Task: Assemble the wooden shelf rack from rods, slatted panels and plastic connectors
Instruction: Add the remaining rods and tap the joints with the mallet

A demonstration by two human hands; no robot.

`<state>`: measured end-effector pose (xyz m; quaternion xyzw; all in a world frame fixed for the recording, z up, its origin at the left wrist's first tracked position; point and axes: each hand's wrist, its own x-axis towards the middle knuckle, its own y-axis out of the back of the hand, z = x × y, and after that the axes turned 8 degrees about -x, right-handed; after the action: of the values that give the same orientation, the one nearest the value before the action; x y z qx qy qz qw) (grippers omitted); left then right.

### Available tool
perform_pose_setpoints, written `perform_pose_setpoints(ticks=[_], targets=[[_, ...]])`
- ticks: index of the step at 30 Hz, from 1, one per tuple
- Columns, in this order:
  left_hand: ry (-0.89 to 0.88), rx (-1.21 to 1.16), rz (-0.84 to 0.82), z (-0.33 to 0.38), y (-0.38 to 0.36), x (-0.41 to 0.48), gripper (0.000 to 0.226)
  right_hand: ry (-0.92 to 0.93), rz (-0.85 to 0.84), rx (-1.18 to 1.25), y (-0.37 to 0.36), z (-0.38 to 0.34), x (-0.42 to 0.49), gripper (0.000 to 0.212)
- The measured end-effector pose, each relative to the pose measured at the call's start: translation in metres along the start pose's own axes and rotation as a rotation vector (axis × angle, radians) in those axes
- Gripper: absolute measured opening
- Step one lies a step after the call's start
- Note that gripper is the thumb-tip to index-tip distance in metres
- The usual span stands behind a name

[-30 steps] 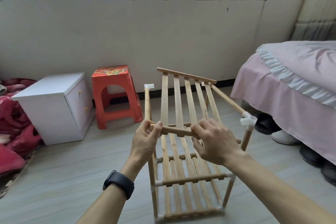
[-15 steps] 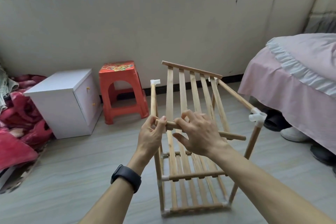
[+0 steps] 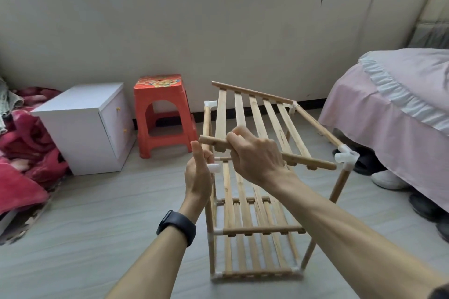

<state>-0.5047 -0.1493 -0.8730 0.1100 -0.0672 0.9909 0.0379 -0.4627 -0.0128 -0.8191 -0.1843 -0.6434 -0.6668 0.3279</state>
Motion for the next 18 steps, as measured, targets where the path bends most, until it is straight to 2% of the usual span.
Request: perform_pose_setpoints(ticks=[4,6,9,12,15,18], targets=[[-0.008,-0.049,-0.003,-0.003,-0.005,0.003,0.057,0.020,0.168,0.030,0.018,-0.010,0.027,0.023],[-0.004,-0.049,-0.010,-0.005,-0.002,0.006,0.050,0.111,0.162,-0.041,0.024,-0.005,0.037,0.020],[0.023,-0.073,-0.027,-0.006,0.013,0.012,0.047,0.199,0.114,-0.079,0.026,0.014,0.028,0.029],[0.059,-0.104,-0.036,-0.005,0.031,0.017,0.043,0.180,0.082,-0.120,0.018,0.035,-0.003,0.039],[0.057,-0.104,-0.093,-0.003,0.034,0.016,0.033,0.220,0.061,-0.217,0.002,0.044,-0.029,0.025],[0.069,-0.109,-0.170,0.000,0.023,0.012,0.024,0.193,0.117,-0.232,-0.006,0.038,-0.031,0.031]])
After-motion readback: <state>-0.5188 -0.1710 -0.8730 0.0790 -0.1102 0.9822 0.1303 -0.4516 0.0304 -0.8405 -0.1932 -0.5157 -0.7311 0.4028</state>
